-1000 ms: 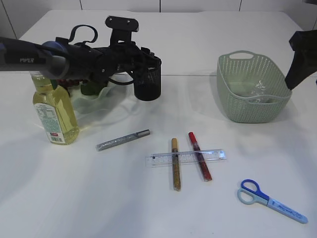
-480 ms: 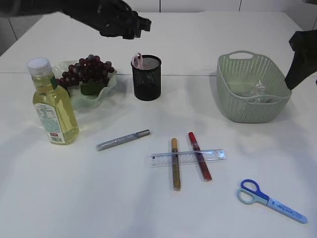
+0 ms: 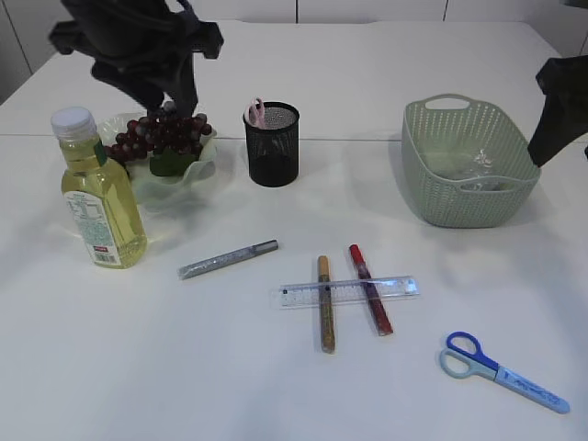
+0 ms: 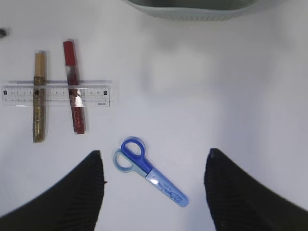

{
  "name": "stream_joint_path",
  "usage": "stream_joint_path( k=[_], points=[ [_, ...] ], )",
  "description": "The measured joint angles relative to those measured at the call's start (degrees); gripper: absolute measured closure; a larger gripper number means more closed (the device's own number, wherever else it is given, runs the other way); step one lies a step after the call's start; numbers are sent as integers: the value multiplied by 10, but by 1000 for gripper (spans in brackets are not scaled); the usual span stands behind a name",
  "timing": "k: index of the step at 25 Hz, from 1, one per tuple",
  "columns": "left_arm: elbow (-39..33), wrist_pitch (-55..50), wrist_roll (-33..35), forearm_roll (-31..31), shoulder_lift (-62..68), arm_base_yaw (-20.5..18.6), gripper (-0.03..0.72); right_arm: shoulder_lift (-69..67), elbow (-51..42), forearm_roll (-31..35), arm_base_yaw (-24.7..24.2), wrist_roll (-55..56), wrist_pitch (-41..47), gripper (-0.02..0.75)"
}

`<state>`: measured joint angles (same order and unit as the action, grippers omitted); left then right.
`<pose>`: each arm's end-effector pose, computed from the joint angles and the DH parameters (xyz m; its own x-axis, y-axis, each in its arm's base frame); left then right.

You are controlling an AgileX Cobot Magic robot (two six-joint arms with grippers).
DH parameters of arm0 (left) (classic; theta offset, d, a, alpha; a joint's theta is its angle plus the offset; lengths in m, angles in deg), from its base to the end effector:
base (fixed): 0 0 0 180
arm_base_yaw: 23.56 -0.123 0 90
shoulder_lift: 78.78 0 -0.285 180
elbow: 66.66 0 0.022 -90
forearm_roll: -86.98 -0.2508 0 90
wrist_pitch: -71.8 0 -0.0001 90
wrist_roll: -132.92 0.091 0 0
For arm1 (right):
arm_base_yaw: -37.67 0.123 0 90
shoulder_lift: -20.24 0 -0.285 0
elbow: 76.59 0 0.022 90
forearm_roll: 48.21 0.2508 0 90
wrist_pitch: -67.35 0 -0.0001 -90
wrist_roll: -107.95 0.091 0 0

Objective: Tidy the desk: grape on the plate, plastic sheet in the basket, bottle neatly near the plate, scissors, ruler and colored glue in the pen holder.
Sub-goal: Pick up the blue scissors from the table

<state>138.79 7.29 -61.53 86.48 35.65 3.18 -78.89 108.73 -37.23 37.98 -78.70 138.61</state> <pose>0.3654 -0.1833 0.3275 -0.8845 0.1703 -0.4344 0.2366 0.9661 -0.1029 0.3203 0.0182 0.3233 -0.9605 -0.0581 -0.2721 -0.1046 0.9816 0.1596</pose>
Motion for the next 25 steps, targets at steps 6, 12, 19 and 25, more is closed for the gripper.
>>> stream_joint_path(
  k=[6, 12, 19, 25],
  points=[
    [0, -64, 50, 36, -31, 0, 392, 0, -1, -1, 45, -69, 0, 258],
    [1, -67, 87, 101, -63, 3, 393, 0, -13, -30, 112, -110, -2, 272],
    [-24, -68, 94, 106, -120, 3, 393, 39, -135, -61, 119, -166, -7, 279],
    [-84, -69, 104, 111, -190, 3, 393, 101, -227, -78, 119, -223, -21, 279]
  ],
)
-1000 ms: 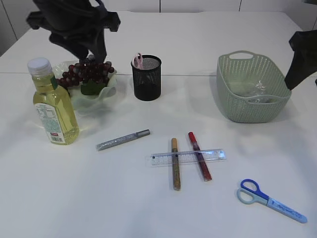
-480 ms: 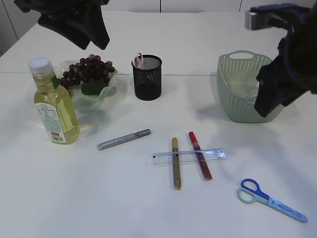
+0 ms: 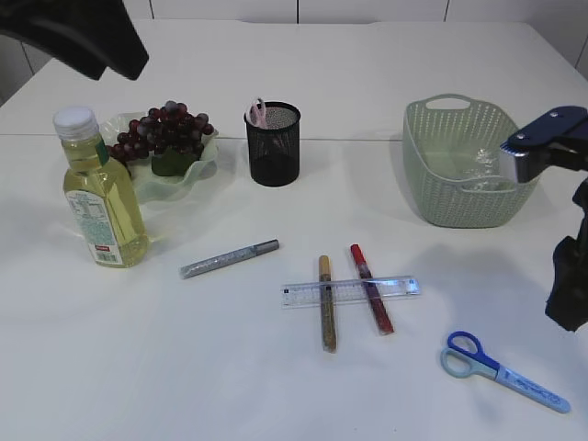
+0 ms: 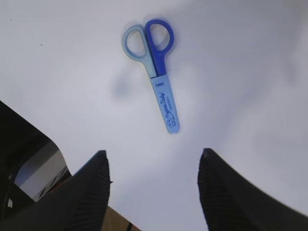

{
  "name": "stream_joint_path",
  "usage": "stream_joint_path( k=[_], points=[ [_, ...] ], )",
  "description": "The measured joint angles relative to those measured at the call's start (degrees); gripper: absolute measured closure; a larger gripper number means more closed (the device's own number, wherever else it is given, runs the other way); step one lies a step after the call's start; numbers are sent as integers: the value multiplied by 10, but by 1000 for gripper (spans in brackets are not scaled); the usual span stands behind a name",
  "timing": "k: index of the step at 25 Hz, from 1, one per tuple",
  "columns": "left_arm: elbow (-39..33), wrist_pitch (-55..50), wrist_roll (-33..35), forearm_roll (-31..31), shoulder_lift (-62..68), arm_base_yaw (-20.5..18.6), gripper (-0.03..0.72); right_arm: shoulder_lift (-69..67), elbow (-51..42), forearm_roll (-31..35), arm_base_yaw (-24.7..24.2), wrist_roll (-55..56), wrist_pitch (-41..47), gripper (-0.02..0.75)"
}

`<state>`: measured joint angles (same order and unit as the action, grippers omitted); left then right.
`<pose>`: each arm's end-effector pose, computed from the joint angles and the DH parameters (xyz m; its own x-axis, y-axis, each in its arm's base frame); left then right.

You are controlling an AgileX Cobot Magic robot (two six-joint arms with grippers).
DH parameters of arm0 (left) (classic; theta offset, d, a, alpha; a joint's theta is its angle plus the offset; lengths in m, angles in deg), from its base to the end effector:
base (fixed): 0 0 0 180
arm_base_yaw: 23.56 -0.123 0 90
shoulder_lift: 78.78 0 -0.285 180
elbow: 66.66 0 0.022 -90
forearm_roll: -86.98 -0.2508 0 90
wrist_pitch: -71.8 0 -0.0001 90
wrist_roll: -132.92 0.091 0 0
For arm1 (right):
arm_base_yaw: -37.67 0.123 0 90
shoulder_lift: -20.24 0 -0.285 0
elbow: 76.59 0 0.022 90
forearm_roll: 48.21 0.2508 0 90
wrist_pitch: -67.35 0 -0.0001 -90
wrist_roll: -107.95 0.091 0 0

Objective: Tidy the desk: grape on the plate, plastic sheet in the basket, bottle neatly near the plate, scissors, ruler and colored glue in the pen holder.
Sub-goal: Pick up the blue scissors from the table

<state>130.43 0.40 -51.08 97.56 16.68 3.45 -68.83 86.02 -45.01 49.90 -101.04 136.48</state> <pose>0.2724 -0.1566 0.4016 -0.8288 0.2800 -0.4844 0.4226 0.8806 -0.2142 0.2424 0.0574 0.2674 -0.7609 -0.6423 -0.0927 -0.6457 0.7635 0.0098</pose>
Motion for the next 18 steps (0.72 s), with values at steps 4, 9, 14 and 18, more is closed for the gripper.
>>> stream_joint_path(
  k=[4, 9, 14, 18],
  points=[
    [-38, -1, 1, 0, -26, 0, 393, -6, -20, 24, 0, -23, -45, 280],
    [-48, -2, 1, 0, -34, 0, 404, -36, -20, 30, 0, -47, -68, 280],
    [-48, -2, 1, 0, -34, 0, 410, -82, -20, 31, 0, -63, -80, 280],
    [-49, -2, 1, 0, -34, 0, 409, -105, -20, 31, 0, -78, -96, 280]
  ],
)
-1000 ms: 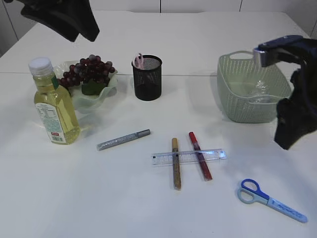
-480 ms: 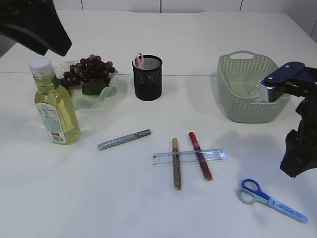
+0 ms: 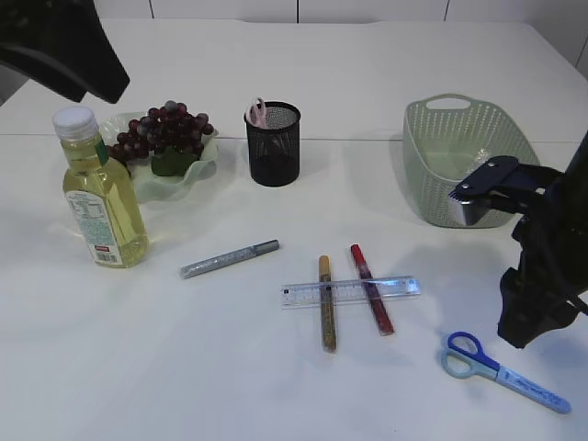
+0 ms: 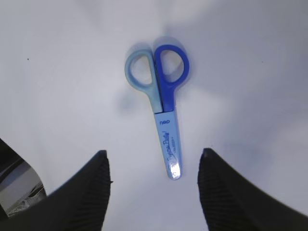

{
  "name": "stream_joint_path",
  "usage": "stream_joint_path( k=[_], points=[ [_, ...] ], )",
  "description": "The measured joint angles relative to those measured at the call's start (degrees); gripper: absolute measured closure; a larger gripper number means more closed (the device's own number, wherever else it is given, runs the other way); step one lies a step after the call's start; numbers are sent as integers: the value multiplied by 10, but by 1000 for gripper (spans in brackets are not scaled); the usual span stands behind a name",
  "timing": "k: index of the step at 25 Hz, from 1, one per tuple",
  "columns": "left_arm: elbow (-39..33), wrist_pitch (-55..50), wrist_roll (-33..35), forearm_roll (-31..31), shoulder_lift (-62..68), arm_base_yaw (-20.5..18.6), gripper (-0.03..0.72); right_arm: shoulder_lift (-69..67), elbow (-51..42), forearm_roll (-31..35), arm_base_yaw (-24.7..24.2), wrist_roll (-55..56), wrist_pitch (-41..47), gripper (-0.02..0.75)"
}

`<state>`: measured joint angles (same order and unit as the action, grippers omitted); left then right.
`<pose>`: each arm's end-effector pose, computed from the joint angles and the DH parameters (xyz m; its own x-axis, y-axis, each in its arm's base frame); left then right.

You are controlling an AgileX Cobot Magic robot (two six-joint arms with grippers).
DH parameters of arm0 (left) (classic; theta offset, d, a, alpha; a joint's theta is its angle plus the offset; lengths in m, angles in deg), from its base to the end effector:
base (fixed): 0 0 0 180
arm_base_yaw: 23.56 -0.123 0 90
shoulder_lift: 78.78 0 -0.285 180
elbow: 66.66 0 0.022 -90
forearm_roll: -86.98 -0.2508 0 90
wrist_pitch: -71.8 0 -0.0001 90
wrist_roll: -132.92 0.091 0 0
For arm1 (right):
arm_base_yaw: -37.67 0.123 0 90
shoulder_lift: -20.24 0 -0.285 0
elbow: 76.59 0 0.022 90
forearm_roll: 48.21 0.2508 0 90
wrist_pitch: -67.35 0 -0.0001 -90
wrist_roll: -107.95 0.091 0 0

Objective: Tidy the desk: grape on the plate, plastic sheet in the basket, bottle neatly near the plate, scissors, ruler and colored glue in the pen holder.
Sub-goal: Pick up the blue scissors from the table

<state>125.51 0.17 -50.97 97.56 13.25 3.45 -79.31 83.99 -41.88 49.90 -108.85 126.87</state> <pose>0.2567 -0.1486 0.3951 -0.8404 0.2887 -0.4587 0.4192 0.8827 -0.2123 0.2717 0.0677 0.2113 -0.6957 -0.7142 -0.0767 -0.7182 0.6929 0.0631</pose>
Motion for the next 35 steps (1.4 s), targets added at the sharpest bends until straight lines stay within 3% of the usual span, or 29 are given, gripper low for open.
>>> stream_joint_path(
  k=[16, 24, 35],
  points=[
    [0, 0, 8, -3, 0, 0, 424, -69, -1, 0, 0, -18, -61, 280],
    [0, 0, 12, -6, 0, 0, 432, -70, -47, 0, 1, -46, -106, 280],
    [0, 0, 13, -15, 0, 0, 443, -109, -47, -4, 13, -50, -113, 280]
  ],
)
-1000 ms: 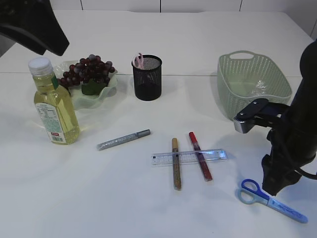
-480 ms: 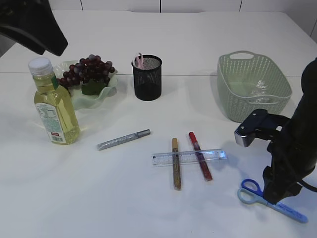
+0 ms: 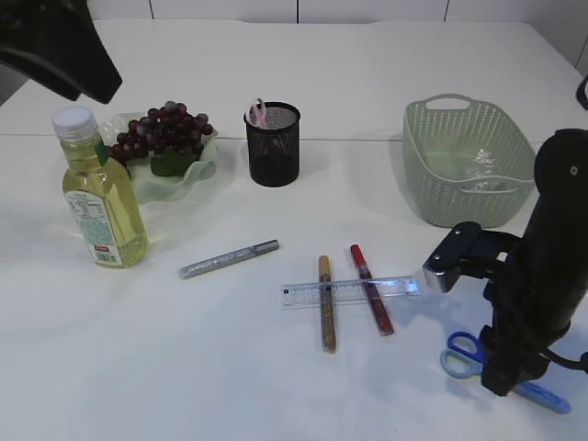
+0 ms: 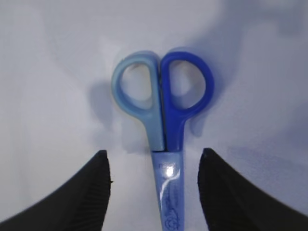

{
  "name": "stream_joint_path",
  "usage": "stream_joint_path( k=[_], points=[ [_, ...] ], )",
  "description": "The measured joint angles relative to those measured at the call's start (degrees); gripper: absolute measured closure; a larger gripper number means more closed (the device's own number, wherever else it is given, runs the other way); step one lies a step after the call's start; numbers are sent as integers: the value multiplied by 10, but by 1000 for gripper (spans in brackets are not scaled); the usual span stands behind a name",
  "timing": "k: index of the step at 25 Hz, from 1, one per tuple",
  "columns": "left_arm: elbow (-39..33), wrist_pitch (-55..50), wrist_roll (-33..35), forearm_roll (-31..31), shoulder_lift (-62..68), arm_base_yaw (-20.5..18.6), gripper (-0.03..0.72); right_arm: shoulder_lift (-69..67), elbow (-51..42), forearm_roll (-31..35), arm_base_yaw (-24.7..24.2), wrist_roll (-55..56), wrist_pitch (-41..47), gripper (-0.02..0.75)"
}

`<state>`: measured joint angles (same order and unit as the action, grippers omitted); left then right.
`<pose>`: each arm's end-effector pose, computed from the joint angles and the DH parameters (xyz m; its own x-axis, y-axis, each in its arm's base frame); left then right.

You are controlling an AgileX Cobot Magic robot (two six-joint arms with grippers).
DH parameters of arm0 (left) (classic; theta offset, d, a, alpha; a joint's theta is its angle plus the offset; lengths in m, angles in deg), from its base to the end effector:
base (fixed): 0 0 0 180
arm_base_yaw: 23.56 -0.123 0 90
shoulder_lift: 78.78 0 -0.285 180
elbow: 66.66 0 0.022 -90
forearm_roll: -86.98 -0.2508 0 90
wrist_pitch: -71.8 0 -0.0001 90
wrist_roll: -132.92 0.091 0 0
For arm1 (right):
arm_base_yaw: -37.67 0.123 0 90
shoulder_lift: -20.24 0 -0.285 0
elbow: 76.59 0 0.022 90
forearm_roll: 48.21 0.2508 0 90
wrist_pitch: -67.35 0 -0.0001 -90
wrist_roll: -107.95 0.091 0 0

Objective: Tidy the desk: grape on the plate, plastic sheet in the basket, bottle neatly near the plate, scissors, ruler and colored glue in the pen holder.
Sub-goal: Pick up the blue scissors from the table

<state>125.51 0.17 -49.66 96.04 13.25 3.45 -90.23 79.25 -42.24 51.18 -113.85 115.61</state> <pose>0.2578 -0.1467 0.3947 -0.8265 0.3158 -0.4660 0.4364 0.8823 -0.1762 0.2795 0.0744 0.1388 -0.6266 -0.7793 -0.0098 -0.7766 0.6234 0.0905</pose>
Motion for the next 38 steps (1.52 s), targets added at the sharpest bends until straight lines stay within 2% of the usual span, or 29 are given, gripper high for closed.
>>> stream_joint_path(
  k=[12, 20, 38],
  points=[
    [0, 0, 6, -9, 0, 0, 445, -28, 0, -27, 9, 14, -14, 281],
    [0, 0, 11, -12, 0, 0, 445, -29, 0, -29, 9, 16, -18, 331],
    [0, 0, 12, -15, 0, 0, 445, -30, 0, -30, 12, 21, -25, 332]
  ],
)
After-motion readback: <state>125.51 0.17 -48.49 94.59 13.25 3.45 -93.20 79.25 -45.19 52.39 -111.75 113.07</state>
